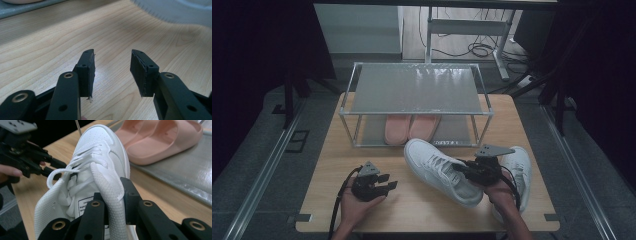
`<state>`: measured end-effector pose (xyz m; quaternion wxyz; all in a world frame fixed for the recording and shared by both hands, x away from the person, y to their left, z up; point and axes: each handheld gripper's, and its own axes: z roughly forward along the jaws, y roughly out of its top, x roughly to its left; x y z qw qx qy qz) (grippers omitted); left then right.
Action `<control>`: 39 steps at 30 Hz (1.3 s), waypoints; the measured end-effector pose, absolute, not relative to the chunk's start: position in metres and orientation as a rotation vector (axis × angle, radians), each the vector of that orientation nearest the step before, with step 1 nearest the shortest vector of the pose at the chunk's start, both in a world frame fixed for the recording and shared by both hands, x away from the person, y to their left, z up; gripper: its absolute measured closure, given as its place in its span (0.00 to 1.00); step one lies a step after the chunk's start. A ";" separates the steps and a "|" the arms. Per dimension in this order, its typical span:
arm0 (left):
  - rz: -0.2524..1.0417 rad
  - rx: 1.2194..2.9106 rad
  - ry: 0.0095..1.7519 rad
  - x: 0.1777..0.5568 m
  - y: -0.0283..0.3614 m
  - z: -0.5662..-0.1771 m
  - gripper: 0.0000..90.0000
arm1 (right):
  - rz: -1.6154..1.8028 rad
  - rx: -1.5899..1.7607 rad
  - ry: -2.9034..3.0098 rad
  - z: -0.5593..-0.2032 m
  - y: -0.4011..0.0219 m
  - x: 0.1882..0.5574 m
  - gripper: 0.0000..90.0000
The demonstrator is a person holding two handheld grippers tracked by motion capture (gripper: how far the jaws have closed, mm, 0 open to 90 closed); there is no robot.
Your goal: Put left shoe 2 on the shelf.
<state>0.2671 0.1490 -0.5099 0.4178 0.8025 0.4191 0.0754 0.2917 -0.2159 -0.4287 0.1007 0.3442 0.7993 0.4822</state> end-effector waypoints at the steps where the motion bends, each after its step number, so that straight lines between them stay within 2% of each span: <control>1: 0.190 2.015 1.050 0.267 0.149 -0.510 0.61 | 1.435 1.019 2.357 -0.427 -0.217 0.292 0.91; 39: 0.178 2.018 1.060 0.269 0.152 -0.512 0.61 | 1.602 0.932 2.246 -0.347 -0.193 0.313 0.91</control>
